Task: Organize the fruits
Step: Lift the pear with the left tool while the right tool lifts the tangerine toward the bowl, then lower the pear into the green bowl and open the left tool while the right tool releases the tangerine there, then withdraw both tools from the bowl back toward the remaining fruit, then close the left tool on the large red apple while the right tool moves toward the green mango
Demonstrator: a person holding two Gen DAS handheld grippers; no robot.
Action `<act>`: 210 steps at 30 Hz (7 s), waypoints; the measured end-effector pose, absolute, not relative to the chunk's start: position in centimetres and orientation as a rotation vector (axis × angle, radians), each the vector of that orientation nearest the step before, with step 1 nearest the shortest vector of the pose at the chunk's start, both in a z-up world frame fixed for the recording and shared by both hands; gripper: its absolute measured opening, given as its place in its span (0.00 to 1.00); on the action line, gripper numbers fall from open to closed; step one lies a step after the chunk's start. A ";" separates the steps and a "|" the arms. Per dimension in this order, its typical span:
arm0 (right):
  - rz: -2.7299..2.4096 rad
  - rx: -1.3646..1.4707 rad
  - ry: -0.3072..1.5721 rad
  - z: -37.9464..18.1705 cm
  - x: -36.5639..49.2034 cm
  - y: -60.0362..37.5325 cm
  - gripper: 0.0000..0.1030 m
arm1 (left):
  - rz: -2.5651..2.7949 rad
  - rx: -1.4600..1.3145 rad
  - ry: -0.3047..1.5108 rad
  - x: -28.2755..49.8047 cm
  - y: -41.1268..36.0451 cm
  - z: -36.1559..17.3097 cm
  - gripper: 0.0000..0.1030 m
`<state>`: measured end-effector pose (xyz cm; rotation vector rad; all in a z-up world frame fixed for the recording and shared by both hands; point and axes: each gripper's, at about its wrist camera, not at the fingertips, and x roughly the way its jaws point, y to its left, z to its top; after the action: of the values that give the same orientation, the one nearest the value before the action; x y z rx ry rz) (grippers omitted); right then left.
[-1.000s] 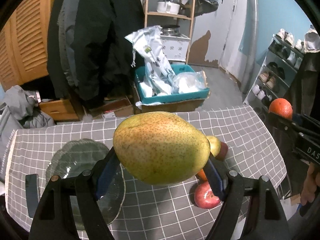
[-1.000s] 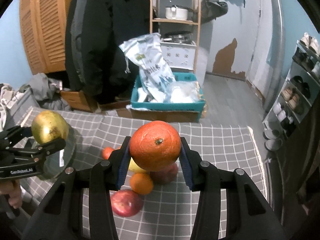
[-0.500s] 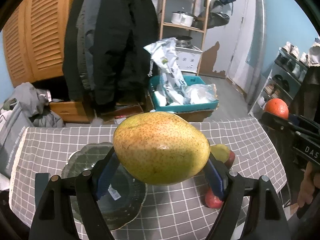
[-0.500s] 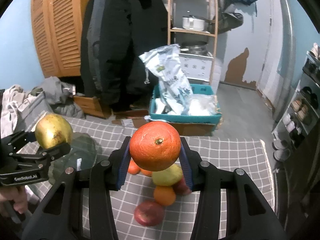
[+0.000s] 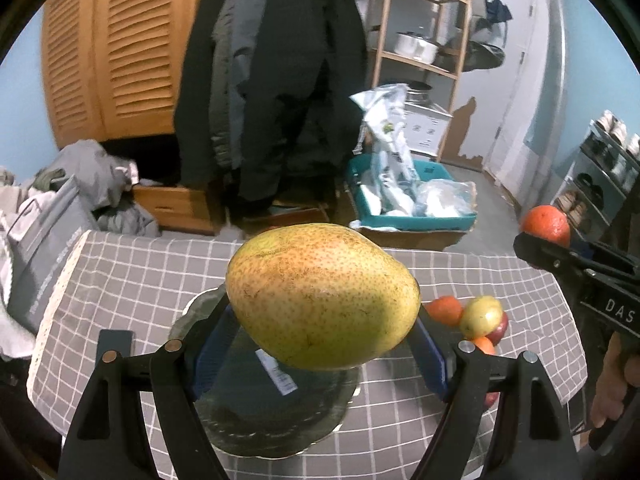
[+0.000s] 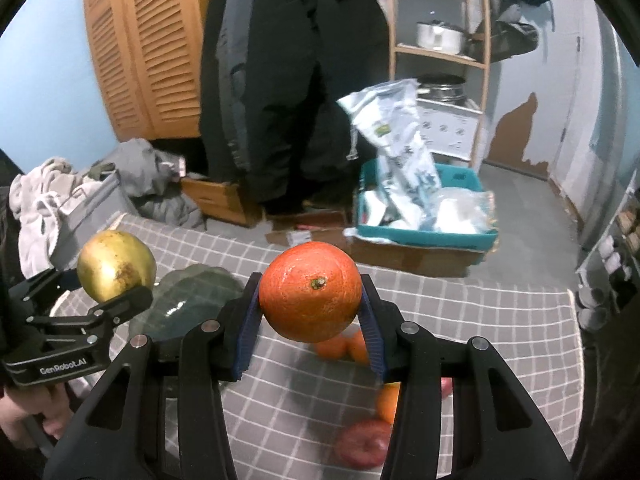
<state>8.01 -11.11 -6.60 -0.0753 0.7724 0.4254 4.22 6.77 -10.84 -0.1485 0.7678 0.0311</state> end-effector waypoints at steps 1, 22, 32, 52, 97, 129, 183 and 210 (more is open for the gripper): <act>0.435 -0.076 0.781 -6.8 8.2 -10.4 0.44 | 0.038 -0.152 0.769 4.1 7.1 -10.9 0.80; 0.548 -0.136 0.978 -14.5 11.3 0.5 0.44 | 0.162 -0.237 0.935 5.1 14.7 -18.2 0.80; 0.576 -0.164 1.077 -18.6 11.8 3.5 0.44 | 0.184 -0.268 1.054 5.8 16.1 -22.9 0.80; 0.585 -0.161 1.177 -22.3 12.2 4.1 0.44 | 0.196 -0.318 1.216 6.9 17.0 -28.2 0.80; 0.573 -0.093 1.142 -18.9 11.7 2.4 0.64 | 0.235 -0.299 1.095 4.5 17.4 -22.0 0.80; 0.356 -0.087 0.728 -3.4 4.9 -11.5 0.79 | 0.070 -0.208 0.805 1.8 8.1 -9.0 0.99; 0.129 -0.025 0.879 -10.2 3.6 -28.7 0.79 | -0.113 -0.060 0.999 4.6 -8.5 -15.7 0.99; 0.043 -0.009 1.150 -20.8 5.4 -31.9 0.79 | -0.141 -0.068 1.200 6.3 -14.3 -24.2 0.99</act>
<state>5.37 -31.91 -20.77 -0.0091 1.1500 0.0432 6.31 -14.31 -24.21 -0.0685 1.2001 -0.1414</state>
